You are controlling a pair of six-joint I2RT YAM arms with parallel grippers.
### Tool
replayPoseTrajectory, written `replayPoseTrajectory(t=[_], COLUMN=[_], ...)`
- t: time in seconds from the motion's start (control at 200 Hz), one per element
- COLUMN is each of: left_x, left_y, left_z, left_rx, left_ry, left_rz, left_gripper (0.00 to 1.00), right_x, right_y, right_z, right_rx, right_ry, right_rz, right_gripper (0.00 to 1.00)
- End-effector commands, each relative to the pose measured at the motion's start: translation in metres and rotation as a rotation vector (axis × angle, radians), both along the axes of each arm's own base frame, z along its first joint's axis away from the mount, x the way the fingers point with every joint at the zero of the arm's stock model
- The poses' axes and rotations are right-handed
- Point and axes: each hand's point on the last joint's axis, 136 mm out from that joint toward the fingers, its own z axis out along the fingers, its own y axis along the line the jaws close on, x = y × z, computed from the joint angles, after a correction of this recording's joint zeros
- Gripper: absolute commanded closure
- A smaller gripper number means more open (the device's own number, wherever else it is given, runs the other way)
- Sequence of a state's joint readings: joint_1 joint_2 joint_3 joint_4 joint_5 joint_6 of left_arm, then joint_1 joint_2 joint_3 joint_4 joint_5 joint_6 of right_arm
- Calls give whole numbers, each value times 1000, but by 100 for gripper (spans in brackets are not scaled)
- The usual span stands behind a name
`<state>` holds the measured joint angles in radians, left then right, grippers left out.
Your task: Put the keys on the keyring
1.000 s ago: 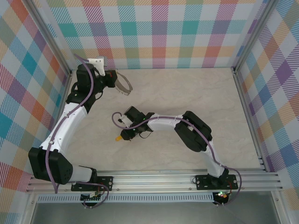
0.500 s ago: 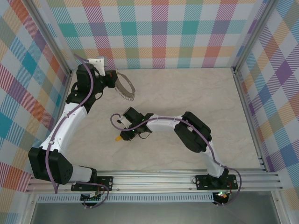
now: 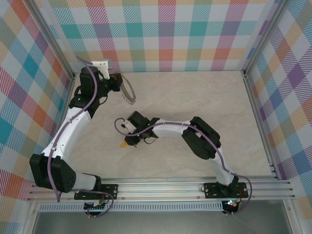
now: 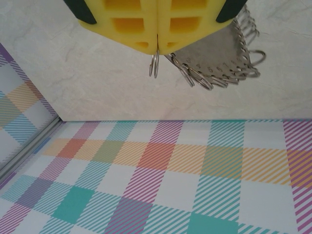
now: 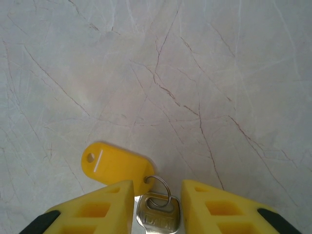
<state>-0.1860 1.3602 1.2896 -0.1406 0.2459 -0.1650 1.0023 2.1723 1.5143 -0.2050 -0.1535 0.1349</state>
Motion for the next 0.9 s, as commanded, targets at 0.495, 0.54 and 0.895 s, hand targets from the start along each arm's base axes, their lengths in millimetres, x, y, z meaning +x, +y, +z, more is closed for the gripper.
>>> replayPoseTrajectory(t=[0.495,0.54,0.895], left_x=[-1,-1,0], left_y=[3,3,3], left_z=[24,25,22], left_rx=[-27,-28,-28], left_ry=[-59,-61,-57], left_rz=[-5,-4,-5], left_gripper=[100,100,100], right_x=[-8,-8,-9], right_y=[6,5,3], right_z=[-14,-15,-12], right_rx=[-29,-30,-25], right_ry=[23,25,27], right_rz=[43,42,37], right_gripper=[69,69,91])
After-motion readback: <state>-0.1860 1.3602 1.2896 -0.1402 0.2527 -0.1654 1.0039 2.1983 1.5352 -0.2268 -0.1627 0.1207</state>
